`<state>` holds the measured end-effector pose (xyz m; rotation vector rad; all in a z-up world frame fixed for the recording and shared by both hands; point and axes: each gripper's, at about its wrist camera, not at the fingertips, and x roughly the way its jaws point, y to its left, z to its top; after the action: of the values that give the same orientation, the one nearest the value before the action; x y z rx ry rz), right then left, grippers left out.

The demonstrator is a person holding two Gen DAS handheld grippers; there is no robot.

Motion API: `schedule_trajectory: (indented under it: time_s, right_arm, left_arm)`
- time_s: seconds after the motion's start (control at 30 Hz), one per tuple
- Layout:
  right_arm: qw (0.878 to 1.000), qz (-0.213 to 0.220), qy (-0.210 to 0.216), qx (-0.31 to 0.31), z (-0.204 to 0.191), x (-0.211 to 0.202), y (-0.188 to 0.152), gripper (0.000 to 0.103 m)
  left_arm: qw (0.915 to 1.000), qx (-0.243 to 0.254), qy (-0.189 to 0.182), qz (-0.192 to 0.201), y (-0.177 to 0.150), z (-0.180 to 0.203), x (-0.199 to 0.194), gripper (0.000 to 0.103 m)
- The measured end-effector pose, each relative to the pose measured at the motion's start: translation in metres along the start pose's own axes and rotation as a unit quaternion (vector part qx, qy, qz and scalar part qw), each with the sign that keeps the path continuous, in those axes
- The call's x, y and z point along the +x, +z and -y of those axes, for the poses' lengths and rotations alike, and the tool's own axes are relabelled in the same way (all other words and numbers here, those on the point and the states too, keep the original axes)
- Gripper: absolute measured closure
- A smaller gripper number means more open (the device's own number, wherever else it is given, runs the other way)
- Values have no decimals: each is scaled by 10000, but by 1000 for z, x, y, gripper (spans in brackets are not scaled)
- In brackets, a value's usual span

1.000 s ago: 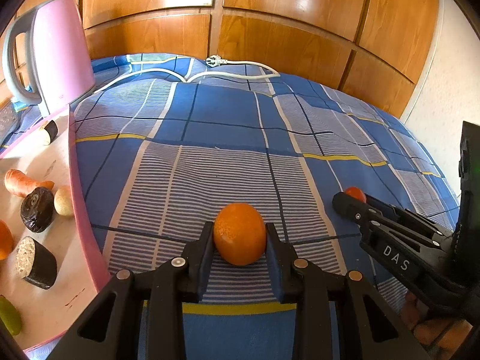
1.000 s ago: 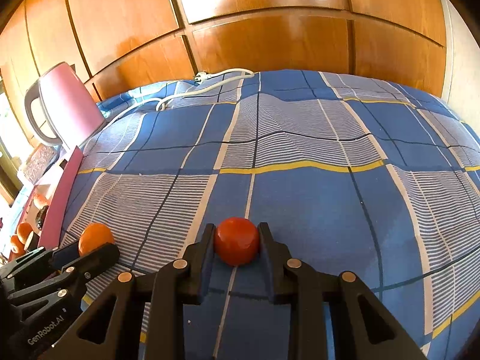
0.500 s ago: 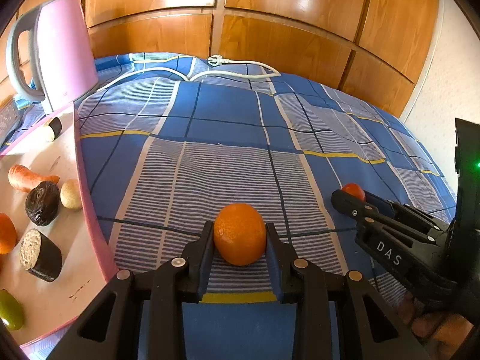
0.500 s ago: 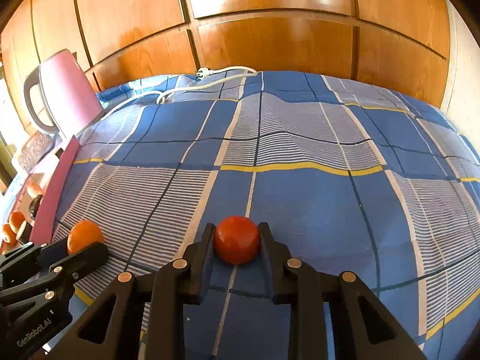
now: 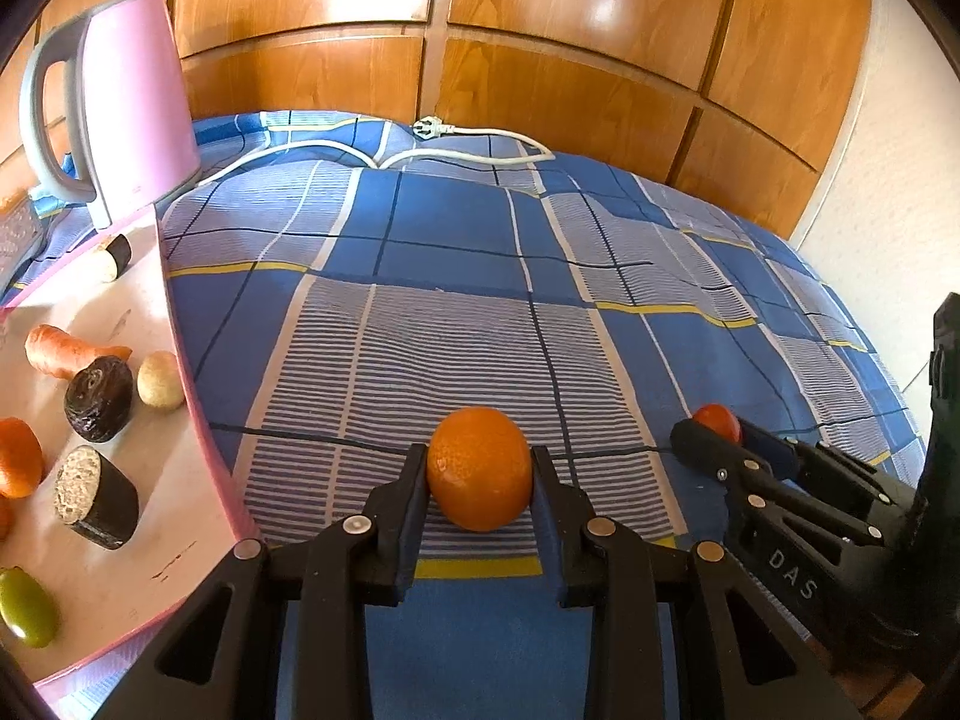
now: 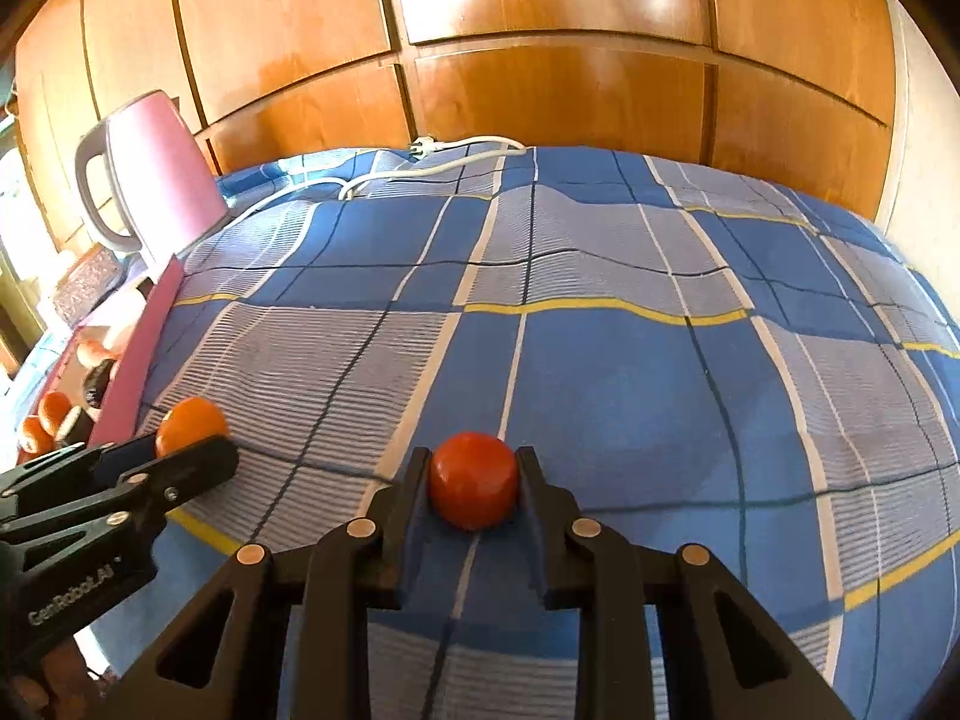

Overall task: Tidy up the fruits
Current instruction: 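Lower the tomato into the tray with the right tool while the left tool lowers the orange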

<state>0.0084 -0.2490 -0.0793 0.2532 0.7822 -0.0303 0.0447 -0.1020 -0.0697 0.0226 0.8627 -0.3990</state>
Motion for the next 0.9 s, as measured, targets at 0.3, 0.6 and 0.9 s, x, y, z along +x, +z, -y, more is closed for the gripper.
schedule_trajectory:
  time_s: [0.3, 0.6, 0.9]
  right_arm:
    - [9995, 113, 300, -71, -18, -17, 7, 76]
    - [9975, 179, 624, -265, -43, -25, 15, 76]
    - [9933, 119, 996, -571, -73, -24, 27, 76]
  left_arm:
    - [9995, -77, -135, 292, 8, -4, -25, 71]
    - [9979, -297, -68, 573, 17, -20, -51, 71]
    - [9945, -652, 191, 798, 26, -55, -80, 71]
